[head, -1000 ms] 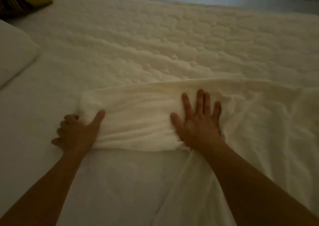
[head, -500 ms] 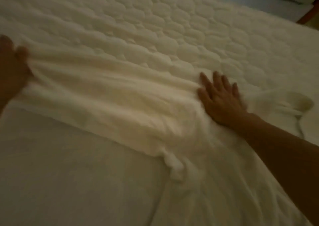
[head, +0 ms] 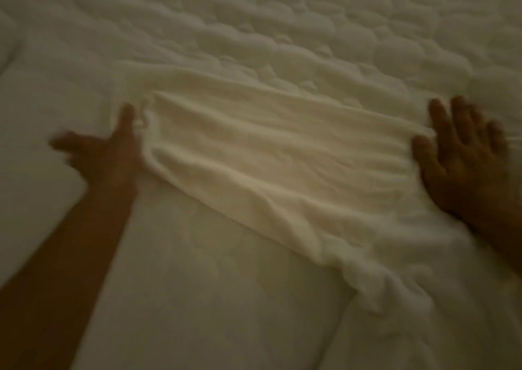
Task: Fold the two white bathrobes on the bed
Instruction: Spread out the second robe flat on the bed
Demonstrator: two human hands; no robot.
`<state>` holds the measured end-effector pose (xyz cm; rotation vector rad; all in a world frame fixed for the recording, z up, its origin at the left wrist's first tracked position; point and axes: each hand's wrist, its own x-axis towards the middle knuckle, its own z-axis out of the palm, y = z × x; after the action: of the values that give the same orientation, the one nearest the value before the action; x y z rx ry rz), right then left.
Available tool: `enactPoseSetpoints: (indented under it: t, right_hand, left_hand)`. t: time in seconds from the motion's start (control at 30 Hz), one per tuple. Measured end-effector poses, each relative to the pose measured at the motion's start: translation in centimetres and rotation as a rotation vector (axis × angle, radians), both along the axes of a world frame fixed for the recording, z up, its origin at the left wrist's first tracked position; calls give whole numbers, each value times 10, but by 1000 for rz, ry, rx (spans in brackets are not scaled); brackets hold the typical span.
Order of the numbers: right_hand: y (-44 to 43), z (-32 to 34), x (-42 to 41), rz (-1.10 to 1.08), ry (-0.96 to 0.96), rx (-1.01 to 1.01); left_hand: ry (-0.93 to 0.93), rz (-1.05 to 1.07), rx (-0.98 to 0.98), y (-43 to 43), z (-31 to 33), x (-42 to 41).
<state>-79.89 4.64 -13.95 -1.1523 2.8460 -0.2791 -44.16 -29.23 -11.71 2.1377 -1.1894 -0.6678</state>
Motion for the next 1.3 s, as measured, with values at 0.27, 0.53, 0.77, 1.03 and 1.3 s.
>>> enactPoseSetpoints:
  t: [0.27, 0.53, 0.77, 1.03, 1.3]
  right_hand:
    - [2, -18, -14, -31, -153, -116]
    - [2, -28, -19, -7, -93, -103]
    - [-1, 0, -6, -5, -5, -18]
    - [4, 36, 7, -59, -93, 74]
    - [146, 52, 170, 144, -71, 77]
  left_hand:
    - [821, 78, 346, 60, 74, -43]
    - [745, 74, 13, 12, 70, -7]
    - [1104, -154, 667, 188, 54, -50]
    - [965, -349, 633, 278, 25, -84]
    - [711, -578, 567, 324, 52, -78]
